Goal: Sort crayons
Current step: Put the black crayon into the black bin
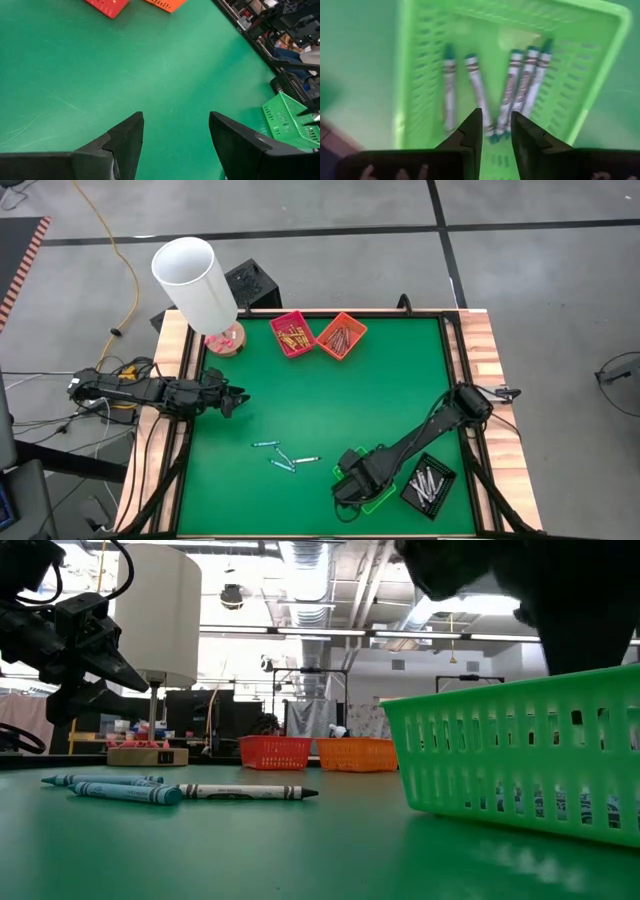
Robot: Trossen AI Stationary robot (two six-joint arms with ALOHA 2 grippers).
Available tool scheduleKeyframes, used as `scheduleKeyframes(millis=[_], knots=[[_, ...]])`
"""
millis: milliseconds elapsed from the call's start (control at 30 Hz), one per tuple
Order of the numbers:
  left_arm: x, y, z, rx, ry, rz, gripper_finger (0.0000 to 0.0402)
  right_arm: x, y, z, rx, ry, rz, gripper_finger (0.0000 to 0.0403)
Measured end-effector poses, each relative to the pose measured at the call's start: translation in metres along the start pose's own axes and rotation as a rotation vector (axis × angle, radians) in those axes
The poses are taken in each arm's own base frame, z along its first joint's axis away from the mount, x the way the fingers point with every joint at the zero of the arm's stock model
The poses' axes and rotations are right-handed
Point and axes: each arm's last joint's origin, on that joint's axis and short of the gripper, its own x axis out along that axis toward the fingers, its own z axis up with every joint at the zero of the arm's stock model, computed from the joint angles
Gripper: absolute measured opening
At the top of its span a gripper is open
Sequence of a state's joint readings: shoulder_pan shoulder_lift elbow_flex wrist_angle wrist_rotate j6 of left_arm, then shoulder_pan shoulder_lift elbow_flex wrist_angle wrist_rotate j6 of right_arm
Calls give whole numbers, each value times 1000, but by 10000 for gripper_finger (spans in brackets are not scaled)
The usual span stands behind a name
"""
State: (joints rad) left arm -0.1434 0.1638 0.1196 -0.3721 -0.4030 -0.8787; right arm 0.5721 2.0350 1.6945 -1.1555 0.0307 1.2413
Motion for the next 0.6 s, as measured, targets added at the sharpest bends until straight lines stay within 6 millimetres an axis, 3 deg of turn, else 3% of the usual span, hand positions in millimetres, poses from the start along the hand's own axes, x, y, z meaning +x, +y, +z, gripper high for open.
scheduleKeyframes(millis=[233, 600], knots=[[0, 0, 0, 0, 0, 0, 215, -26, 6, 17, -118, 107, 141, 101], [0, 0, 0, 0, 0, 0, 215, -51, 0, 78, -287, -101, 289, 101]])
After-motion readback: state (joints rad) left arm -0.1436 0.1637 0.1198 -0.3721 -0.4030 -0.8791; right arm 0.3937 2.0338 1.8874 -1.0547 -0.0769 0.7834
